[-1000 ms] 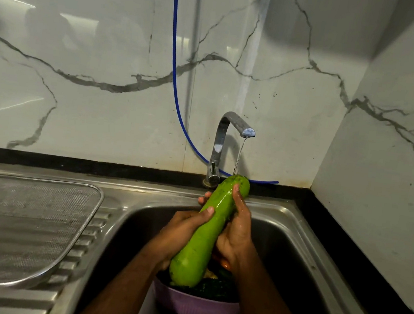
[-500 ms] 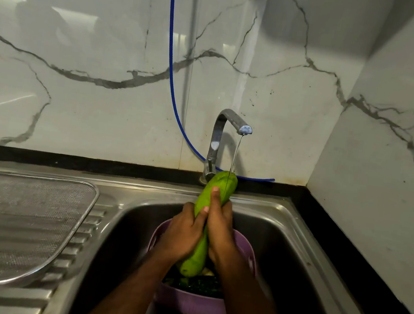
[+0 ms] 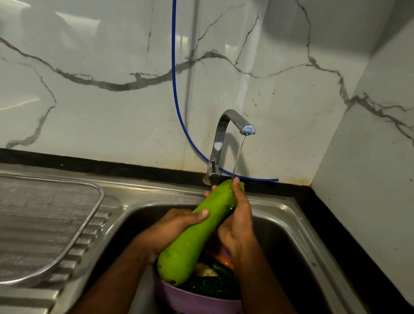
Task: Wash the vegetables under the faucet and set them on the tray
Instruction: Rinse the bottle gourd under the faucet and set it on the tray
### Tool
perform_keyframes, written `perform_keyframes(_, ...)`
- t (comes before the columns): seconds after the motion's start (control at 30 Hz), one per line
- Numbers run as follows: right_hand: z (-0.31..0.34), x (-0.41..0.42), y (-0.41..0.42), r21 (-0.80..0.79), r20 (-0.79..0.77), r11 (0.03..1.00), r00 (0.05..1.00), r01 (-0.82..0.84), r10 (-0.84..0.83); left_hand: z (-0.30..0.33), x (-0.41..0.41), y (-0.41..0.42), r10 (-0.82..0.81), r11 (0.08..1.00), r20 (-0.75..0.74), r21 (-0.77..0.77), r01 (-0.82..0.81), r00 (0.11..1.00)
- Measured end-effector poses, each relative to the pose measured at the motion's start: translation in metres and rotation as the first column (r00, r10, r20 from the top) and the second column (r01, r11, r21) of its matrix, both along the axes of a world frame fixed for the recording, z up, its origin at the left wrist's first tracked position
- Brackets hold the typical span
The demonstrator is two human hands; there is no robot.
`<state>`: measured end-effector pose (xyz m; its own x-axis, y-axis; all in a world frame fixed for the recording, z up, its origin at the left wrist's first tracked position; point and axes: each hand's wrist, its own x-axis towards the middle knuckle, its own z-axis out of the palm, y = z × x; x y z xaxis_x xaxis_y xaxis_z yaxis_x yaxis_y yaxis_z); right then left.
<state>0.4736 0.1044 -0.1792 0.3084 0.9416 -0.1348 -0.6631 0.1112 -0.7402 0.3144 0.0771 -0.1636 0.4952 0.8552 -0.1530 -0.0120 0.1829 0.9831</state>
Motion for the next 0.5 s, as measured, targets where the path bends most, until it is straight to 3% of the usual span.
perform_keyframes(0.1,0.008,0.008,-0.01,0.062,-0.059,0.995,0.995,-0.083,0.087,0.008,-0.009,-0.004,-0.102,0.974,0.029,-0.201,0.106,0.994)
perform_keyframes(0.2,0.009,0.006,-0.009,0.044,-0.041,0.998,0.998,-0.054,0.056,0.008,-0.008,-0.004,-0.073,0.981,0.043,-0.177,0.08,0.996)
perform_keyframes(0.37,0.004,-0.003,0.002,0.05,0.051,0.988,0.988,0.145,-0.147,-0.003,-0.005,0.001,0.055,0.995,-0.086,0.083,-0.048,0.995)
perform_keyframes(0.5,0.006,-0.004,0.004,0.066,0.192,0.959,0.939,0.277,-0.285,-0.012,-0.006,0.009,0.223,0.913,-0.321,0.401,-0.081,0.92)
